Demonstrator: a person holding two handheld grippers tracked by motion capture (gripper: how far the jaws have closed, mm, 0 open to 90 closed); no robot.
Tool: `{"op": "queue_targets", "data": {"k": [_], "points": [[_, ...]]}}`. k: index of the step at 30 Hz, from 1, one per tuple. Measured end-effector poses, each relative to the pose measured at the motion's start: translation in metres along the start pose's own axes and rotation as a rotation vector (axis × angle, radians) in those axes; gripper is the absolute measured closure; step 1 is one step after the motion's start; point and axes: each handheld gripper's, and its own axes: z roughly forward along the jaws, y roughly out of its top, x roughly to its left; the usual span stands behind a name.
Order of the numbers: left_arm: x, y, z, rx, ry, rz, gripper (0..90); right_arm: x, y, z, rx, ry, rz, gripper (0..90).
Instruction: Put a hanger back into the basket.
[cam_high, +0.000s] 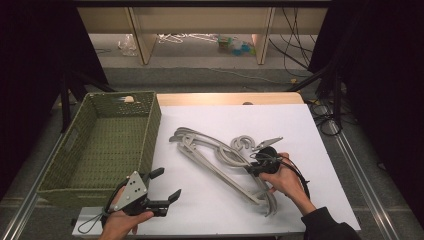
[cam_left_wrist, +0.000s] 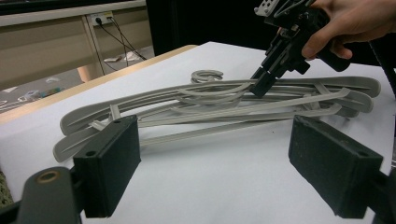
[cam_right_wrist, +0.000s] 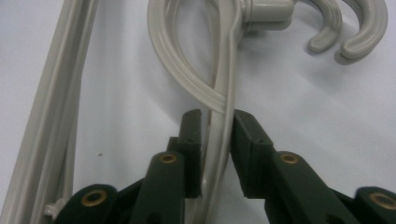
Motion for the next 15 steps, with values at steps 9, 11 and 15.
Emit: {"op": "queue_targets", "data": {"k": [9, 11, 15], "points": [[-0.001, 0.000, -0.001, 0.008, 0.002, -0.005, 16.5, -0.001, 0.002, -0.006, -0.022, -0.013, 0.002, 78.2], [-0.001, 0.001, -0.001, 0.007, 0.004, -0.005, 16.5, -0.002, 0.003, -0.009, -0.034, -0.017, 0.003, 78.7], [-0.001, 0.001, -0.001, 0.007, 0.003, -0.005, 16.5, 0.000, 0.004, -0.013, -0.072, -0.042, 0.017, 80.2]]}}
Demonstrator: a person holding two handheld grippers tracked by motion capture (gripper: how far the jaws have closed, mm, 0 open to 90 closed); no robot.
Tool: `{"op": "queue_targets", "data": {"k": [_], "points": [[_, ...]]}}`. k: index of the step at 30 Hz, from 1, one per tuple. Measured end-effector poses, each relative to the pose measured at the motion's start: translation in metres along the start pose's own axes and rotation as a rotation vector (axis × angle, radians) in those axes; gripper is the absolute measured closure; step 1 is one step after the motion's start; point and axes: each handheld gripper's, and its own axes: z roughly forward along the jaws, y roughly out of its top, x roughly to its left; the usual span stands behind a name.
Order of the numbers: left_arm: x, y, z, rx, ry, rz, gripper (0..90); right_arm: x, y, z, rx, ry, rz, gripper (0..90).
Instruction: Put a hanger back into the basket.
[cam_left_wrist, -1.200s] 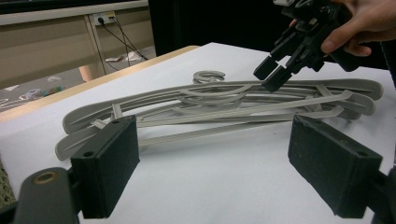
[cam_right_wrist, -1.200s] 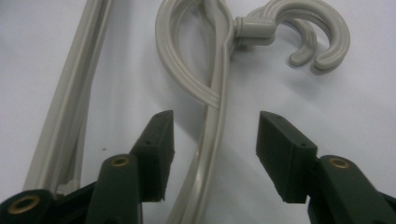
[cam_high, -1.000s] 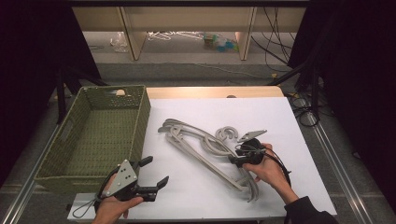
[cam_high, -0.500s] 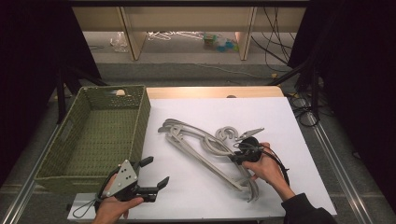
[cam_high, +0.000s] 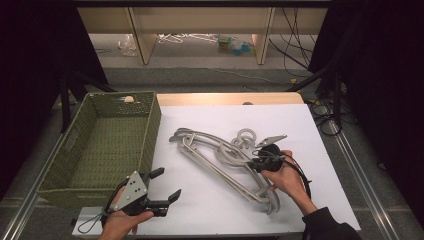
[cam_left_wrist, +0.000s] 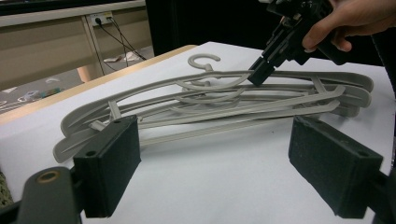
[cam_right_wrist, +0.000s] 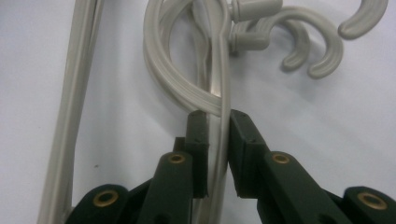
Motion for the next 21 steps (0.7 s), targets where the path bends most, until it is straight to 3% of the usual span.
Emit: {"op": "queue_targets", "data": {"k": [2, 4, 10, 11, 16, 21], "points": [[0.000, 0.000, 0.000, 0.000, 0.000, 0.000, 16.5, -0.001, 0.001, -0.002, -0.009, 0.002, -0.017, 80.8], [0.000, 0.000, 0.000, 0.001, 0.000, -0.001, 16.5, 0.001, 0.002, -0.004, -0.025, 0.016, 0.011, 81.4], [0.000, 0.000, 0.000, -0.001, 0.001, -0.002, 16.5, 0.009, 0.006, -0.012, -0.044, 0.021, -0.001, 81.9], [0.000, 0.000, 0.000, -0.001, 0.001, -0.002, 16.5, 0.010, 0.006, -0.012, -0.058, 0.016, -0.024, 81.9], [0.000, 0.000, -0.001, -0.003, 0.001, -0.005, 16.5, 0.017, 0.010, -0.022, -0.051, 0.030, -0.047, 82.0], [0.001, 0.001, -0.001, 0.000, 0.006, 0.003, 16.6, 0.021, 0.010, -0.032, -0.064, 0.043, -0.126, 82.1]]}}
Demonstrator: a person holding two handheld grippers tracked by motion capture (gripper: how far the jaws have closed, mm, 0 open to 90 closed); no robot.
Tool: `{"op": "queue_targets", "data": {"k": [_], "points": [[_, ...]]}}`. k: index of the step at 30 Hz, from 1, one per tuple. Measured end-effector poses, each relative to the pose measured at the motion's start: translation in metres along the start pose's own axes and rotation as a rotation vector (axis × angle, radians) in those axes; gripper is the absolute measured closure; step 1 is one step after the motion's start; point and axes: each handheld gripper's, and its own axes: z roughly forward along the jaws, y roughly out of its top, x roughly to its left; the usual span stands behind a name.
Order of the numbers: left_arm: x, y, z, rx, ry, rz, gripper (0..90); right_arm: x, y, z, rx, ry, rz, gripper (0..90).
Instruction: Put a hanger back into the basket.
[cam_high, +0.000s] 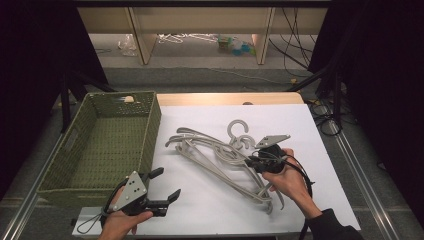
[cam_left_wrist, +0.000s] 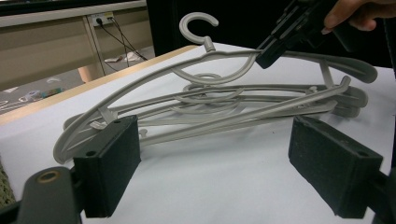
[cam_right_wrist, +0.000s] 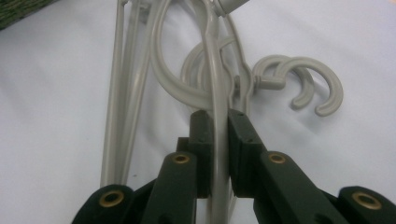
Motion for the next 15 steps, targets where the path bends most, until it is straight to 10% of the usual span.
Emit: {"op": "queue_targets", "data": {"k": [15], "points": [[-0.004, 0.018, 0.011, 0.063, 0.002, -0.023, 16.6, 0.013, -0.020, -0.028, -0.027, 0.056, -0.132, 82.1]]}}
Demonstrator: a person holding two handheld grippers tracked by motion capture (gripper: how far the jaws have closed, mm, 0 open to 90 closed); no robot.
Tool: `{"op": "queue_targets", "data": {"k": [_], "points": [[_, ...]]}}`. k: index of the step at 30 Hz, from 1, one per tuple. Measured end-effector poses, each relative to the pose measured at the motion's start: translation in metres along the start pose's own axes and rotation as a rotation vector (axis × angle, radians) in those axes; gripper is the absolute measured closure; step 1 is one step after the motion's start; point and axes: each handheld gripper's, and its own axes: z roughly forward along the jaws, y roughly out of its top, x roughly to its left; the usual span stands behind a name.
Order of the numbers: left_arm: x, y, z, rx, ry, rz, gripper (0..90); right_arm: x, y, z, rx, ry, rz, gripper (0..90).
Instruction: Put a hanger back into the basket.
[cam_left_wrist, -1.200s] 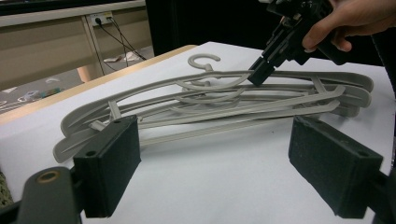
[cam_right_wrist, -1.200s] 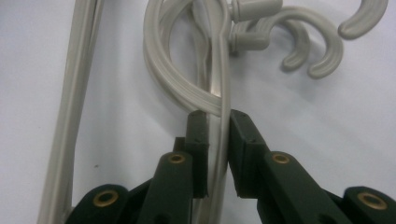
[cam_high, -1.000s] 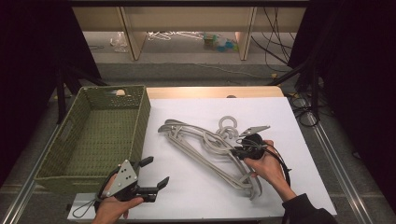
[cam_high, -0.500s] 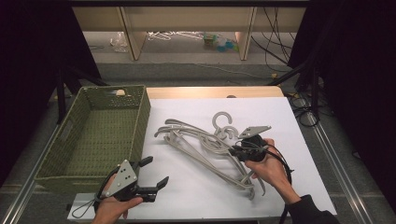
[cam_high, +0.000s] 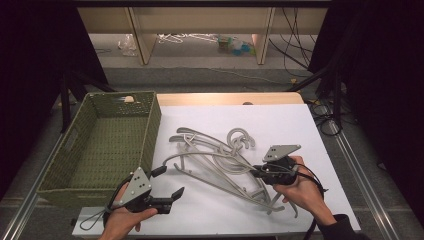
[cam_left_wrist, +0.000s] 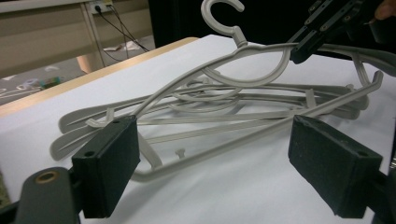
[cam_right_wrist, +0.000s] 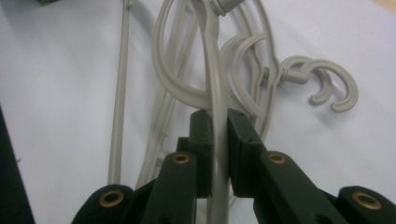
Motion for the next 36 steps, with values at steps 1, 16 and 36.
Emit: {"op": "queue_targets", "data": {"k": [1, 16, 36], "points": [[0.000, 0.003, 0.002, 0.015, 0.002, 0.007, 16.9, 0.002, -0.001, -0.001, 0.004, 0.003, -0.002, 82.1], [-0.006, 0.033, 0.048, 0.165, -0.107, 0.073, 27.8, 0.027, -0.002, -0.007, 0.007, 0.088, -0.098, 82.1], [-0.023, 0.046, 0.090, 0.338, -0.339, 0.200, 60.8, 0.043, 0.003, -0.007, -0.005, 0.120, -0.206, 82.1]]}}
